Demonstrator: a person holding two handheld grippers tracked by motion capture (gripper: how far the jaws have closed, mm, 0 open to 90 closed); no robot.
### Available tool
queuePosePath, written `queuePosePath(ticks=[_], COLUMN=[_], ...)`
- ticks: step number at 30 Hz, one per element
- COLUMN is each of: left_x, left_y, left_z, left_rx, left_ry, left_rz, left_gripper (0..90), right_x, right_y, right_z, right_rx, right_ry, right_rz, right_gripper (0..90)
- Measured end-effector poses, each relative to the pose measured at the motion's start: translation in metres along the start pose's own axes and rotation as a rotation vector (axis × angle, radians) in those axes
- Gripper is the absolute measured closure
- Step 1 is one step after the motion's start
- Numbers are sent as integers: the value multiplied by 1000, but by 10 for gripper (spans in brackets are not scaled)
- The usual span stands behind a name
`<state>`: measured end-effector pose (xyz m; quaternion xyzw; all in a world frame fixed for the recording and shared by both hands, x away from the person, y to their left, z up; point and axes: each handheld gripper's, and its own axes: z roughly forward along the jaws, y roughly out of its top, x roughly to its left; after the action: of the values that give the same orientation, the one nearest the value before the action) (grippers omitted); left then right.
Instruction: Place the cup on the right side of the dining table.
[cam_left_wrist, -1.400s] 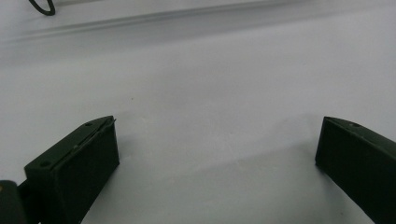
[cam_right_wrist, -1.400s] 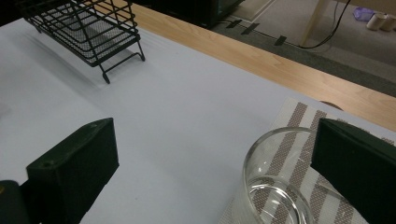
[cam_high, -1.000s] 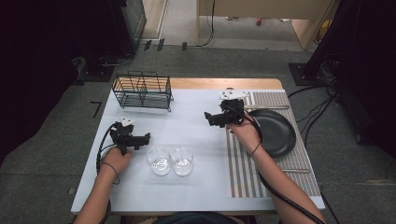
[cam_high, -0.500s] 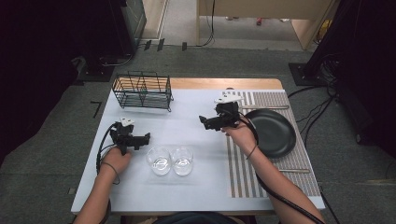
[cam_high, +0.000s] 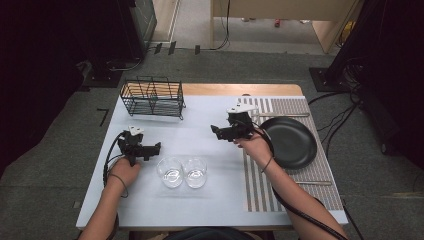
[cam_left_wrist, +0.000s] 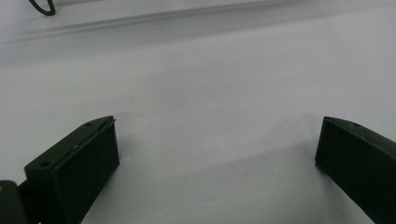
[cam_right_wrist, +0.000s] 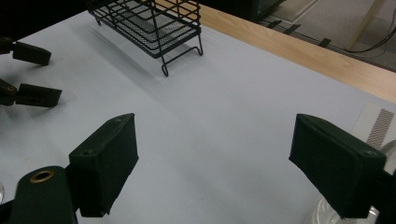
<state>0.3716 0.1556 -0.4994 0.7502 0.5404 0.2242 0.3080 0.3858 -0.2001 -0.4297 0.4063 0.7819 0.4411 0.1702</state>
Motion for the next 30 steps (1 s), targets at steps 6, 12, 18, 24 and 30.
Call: queuePosePath(ticks=[6,12,18,24,30], left_x=[0,0,0,0,0], left_y=[0,0,0,0,0], left_z=[0,0,0,0,0], left_rx=[0,0,1,2,2], left_ry=[0,0,0,0,0], left_rz=[0,0,0,2,2], left_gripper=[0,0,0,0,0], right_x=[4,9,11,13,16], right_y=[-4,-8,-14,-18,-23], right_z=[5,11,18,24,31], right_rx=[2,13,28,27,40], right_ry=[34,36,56,84,110], right_rz=[-27,-71,-73,-95,-119], right_gripper=[159,164,174,187,198])
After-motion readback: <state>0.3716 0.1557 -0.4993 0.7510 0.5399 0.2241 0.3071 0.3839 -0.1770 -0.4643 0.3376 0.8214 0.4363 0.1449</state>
